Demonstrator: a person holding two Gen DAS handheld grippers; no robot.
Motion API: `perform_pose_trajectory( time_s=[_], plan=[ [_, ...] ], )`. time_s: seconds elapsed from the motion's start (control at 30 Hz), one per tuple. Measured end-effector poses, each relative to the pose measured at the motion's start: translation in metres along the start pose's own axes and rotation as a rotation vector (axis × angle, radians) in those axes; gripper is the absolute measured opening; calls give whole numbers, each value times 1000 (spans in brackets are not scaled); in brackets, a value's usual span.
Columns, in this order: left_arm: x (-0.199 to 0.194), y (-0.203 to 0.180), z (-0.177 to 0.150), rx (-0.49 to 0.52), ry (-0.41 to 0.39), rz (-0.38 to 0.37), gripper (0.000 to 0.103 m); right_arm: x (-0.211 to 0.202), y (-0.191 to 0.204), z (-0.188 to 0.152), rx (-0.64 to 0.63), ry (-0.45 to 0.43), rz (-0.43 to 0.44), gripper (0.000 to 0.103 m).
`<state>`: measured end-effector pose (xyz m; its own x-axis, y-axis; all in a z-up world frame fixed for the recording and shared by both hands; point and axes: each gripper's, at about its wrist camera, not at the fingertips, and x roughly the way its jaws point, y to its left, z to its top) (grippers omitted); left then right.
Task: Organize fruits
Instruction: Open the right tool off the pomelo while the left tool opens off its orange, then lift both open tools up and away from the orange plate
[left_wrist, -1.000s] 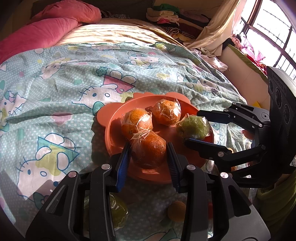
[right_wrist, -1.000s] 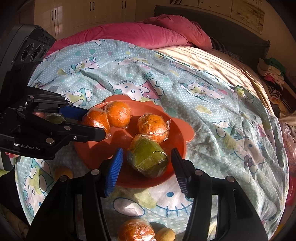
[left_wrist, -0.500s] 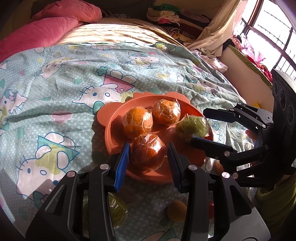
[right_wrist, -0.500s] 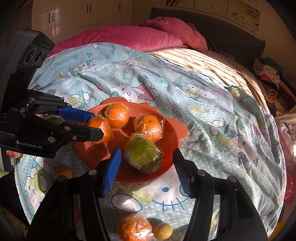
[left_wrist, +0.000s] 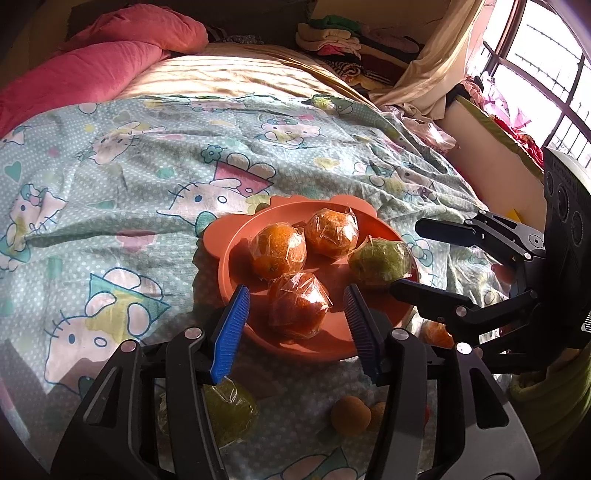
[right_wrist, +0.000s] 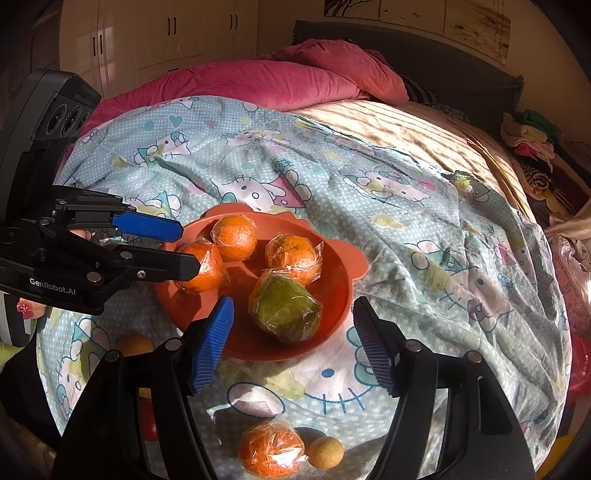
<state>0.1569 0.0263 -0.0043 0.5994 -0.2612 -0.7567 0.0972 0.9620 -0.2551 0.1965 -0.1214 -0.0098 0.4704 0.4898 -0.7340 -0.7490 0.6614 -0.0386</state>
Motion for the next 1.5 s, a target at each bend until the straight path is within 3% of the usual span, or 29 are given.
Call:
perform_pose_trajectory(
  time_s=[0.53,0.77,0.9,1.5],
  plan=[
    [-25,0,3,-11,-67,29,75,-21,-16,2,91,-65,-22,88],
    [-32,1,5,-18,-87,36,88,-31,-28,3,138,-96,-52,92],
    [-36,0,5,-13,-97,35,92,-36,-34,2,156,-108,-70,95],
    [-62,6,7,-22,-148,51,93,-67,-34,3,161,-169,-90,98]
  ],
)
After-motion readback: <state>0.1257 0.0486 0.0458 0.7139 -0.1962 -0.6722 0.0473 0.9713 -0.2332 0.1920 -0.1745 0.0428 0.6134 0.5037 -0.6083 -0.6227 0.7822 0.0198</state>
